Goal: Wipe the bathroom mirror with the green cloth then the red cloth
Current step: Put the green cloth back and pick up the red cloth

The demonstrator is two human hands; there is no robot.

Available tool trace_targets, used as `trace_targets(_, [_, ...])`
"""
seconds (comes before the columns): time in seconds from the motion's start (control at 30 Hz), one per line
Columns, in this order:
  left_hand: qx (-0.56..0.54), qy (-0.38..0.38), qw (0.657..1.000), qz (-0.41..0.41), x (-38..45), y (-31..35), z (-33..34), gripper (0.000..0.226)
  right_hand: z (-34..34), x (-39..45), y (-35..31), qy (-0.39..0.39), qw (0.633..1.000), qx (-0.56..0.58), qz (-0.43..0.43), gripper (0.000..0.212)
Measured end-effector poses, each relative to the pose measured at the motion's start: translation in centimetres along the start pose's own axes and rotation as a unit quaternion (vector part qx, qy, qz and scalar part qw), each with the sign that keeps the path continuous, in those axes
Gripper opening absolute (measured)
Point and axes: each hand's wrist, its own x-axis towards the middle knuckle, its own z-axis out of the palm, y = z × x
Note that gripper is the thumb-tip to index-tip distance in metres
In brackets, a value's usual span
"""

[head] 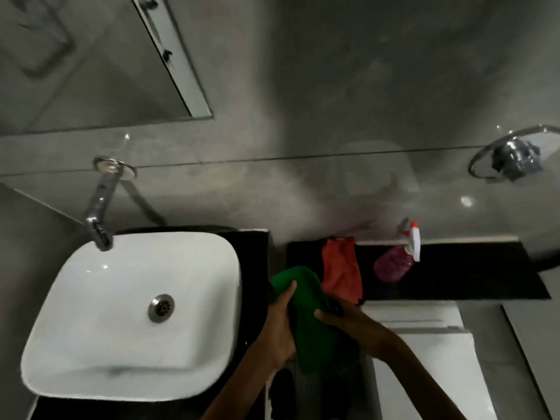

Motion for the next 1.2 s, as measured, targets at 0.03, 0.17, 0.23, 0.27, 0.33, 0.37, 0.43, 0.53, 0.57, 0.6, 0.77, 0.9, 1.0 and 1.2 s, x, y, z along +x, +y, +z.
trace_targets(0.03, [0.027, 0.003, 1.000, -0.014, 0.6, -0.2, 0.1, 0.050, -0.6, 0.4, 0.8, 0.010, 1.000, 0.022, -0.001, 0.051])
trace_targets(0.17, [0.120, 0.043, 0.991, -0.028, 6.4, -1.1, 0.2, 0.043, -2.3, 5.4, 3.7, 0.067, 0.995, 0.075, -0.008, 0.053])
trace_targets(0.23, [0.175, 0.071, 0.982, -0.005, 9.4, -0.6, -0.1, 0.042, -2.3, 9.2, 4.9, 0.120, 0.992, 0.048, -0.001, 0.055])
trace_targets(0.27, [0.212, 0.087, 0.973, 0.009, 11.0, -0.3, -0.2, 0.041, -2.2, 11.0, 5.1, 0.142, 0.989, 0.036, -0.003, 0.056])
trace_targets(0.33, [0.278, 0.121, 0.952, 0.044, 13.9, 0.4, -0.5, 0.039, -1.8, 14.0, 5.1, 0.178, 0.983, 0.034, -0.028, 0.056])
trace_targets(0.37, [0.305, 0.132, 0.941, 0.065, 15.4, 0.9, -0.6, 0.039, -1.7, 15.4, 5.1, 0.191, 0.980, 0.040, -0.044, 0.056])
trace_targets(0.43, [0.342, 0.135, 0.924, 0.106, 17.9, 1.9, -1.0, 0.042, -1.7, 17.5, 4.6, 0.204, 0.976, 0.032, -0.064, 0.063])
trace_targets(0.53, [0.360, 0.171, 0.906, 0.142, 20.5, 2.5, -0.7, 0.059, -3.2, 19.2, 4.8, 0.211, 0.971, -0.082, -0.070, 0.056])
trace_targets(0.57, [0.382, 0.196, 0.887, 0.172, 20.7, 2.3, -0.4, 0.058, -4.1, 19.2, 4.9, 0.241, 0.960, -0.120, -0.072, 0.041])
trace_targets(0.6, [0.412, 0.222, 0.860, 0.204, 20.9, 1.7, 0.0, 0.053, -5.1, 18.9, 5.1, 0.287, 0.944, -0.149, -0.069, 0.026])
trace_targets(0.77, [0.446, 0.108, 0.860, 0.225, 21.6, -2.6, 2.8, 0.042, -8.8, 18.2, 6.5, 0.339, 0.880, -0.330, 0.043, 0.046])
trace_targets(0.9, [0.450, 0.057, 0.881, 0.132, 23.2, -4.4, 4.7, 0.050, -8.4, 19.0, 6.8, 0.335, 0.859, -0.380, 0.072, 0.045])
trace_targets(1.0, [0.457, 0.062, 0.878, 0.128, 23.8, -5.0, 4.6, 0.046, -8.3, 19.9, 6.8, 0.337, 0.842, -0.416, 0.065, 0.040])
trace_targets(1.2, [0.450, 0.029, 0.881, 0.140, 23.7, -4.7, 4.3, 0.039, -7.6, 19.6, 6.2, 0.355, 0.908, -0.224, -0.019, 0.023])
